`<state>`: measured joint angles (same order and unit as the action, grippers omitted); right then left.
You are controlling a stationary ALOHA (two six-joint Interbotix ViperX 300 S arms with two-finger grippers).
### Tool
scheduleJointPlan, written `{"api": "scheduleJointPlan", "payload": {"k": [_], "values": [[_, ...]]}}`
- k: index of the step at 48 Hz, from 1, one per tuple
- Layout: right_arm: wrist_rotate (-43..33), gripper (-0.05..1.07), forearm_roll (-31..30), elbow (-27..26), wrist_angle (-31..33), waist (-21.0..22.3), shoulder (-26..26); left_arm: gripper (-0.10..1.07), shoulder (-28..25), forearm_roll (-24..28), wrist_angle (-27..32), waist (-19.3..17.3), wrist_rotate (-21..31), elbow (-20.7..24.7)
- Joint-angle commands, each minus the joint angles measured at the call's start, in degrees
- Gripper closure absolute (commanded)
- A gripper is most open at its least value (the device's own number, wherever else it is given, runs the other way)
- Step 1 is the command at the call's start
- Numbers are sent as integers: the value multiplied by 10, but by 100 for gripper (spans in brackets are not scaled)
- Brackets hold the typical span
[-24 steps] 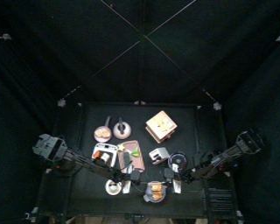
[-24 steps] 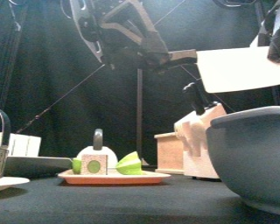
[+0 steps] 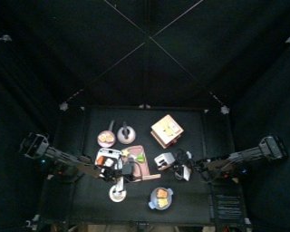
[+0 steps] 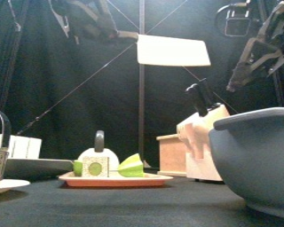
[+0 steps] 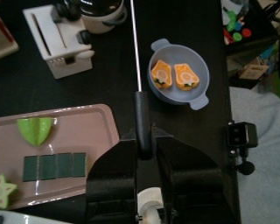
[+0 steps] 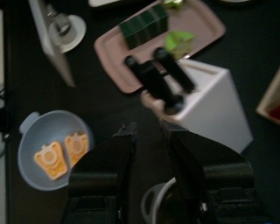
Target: Put cleaver back in holder
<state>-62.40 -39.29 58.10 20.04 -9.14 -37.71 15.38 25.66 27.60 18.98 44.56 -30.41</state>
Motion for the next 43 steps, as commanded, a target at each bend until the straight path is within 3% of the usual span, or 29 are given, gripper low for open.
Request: {"api": "scheduleJointPlan", "payload": {"k": [1, 14, 24, 32, 43], "values": [[0, 34, -3, 7, -11, 42, -28, 57, 46, -1, 18, -6, 0, 17], [0, 36, 3, 29, -49, 128, -51, 57, 90, -2, 100, -62, -3, 29], [4, 57, 2, 37, -93, 154, -34, 57, 77, -38, 166, -85, -11, 76], [4, 70, 4, 48, -108, 156, -18, 57, 41, -85, 228, -93, -34, 134], [9, 71, -8, 54, -110, 165, -17, 57, -59, -161, 324, -116, -110, 249]]}}
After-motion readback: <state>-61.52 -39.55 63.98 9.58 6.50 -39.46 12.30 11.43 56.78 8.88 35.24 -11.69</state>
